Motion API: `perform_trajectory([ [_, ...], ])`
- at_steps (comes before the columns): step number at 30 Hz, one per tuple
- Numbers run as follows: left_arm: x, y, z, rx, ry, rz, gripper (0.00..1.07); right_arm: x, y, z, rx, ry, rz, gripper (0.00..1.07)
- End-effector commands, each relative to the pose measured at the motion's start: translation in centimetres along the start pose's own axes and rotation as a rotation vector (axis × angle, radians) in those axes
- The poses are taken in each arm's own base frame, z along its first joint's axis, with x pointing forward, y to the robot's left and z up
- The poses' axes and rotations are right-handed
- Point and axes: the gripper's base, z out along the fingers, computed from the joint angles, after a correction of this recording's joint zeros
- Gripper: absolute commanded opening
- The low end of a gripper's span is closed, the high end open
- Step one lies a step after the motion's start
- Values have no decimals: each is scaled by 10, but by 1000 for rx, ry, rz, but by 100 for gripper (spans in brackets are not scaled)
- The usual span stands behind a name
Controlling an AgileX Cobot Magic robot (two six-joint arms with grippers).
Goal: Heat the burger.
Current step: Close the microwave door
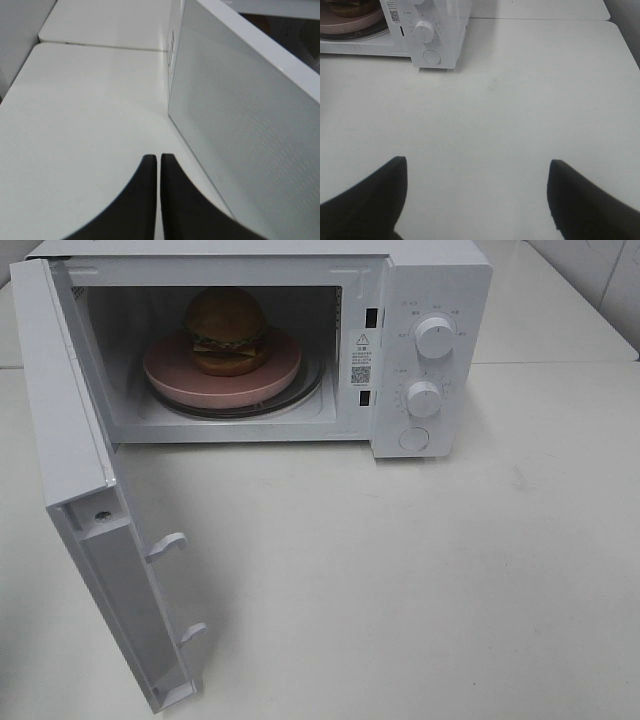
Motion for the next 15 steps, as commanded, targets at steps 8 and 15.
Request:
perform_trajectory([
  [8, -28, 5, 50, -23, -194, 9, 0, 2, -1, -3, 10, -34, 3, 76],
  [15, -3, 13, 84, -79, -268, 31, 0, 2, -1, -3, 10, -34, 2, 76],
])
